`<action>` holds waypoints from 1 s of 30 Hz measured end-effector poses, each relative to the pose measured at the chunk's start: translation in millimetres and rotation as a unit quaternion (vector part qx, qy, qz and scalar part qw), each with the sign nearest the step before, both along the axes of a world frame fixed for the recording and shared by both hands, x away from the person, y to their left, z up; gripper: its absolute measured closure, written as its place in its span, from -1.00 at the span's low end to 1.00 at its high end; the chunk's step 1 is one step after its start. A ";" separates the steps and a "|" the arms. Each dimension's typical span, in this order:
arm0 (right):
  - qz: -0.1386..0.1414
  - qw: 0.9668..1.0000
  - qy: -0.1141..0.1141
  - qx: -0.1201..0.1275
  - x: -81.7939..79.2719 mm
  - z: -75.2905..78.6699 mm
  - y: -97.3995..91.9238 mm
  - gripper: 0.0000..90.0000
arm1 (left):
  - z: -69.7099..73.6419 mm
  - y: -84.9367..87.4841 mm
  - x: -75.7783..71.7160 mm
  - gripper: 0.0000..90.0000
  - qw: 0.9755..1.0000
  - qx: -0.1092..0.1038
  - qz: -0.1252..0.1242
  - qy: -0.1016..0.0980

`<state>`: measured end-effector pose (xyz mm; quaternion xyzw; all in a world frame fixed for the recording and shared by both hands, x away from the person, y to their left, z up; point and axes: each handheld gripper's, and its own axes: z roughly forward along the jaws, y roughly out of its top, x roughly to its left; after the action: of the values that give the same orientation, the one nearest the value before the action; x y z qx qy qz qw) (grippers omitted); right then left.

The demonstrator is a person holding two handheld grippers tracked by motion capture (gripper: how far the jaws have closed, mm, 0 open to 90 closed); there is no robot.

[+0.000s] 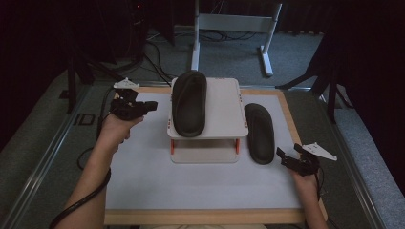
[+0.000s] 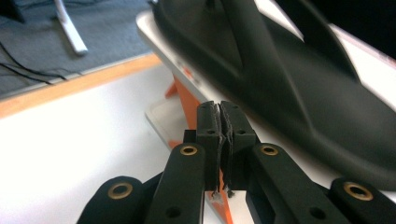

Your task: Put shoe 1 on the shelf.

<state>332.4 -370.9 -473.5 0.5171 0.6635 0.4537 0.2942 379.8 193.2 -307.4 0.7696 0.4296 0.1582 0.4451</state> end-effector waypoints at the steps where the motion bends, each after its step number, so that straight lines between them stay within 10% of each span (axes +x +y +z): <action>1: 0.000 1.000 0.000 -0.001 0.0 0.0 0.2 -0.60 | -4.6 1.2 -0.4 0.89 1.000 0.004 0.000 0.005; 16: -0.001 1.000 0.001 -0.002 0.1 -0.2 0.5 -0.60 | -53.8 31.7 -21.9 0.68 0.998 -0.058 0.013 -0.029; 30: -0.001 1.000 0.001 -0.002 0.1 -0.3 0.7 -0.60 | -113.9 50.5 -37.4 0.25 0.995 -0.058 0.062 -0.050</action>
<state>332.5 -370.2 -473.8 0.5175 0.6640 0.4516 0.2955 342.4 243.8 -421.2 0.7056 0.4618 0.1987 0.4994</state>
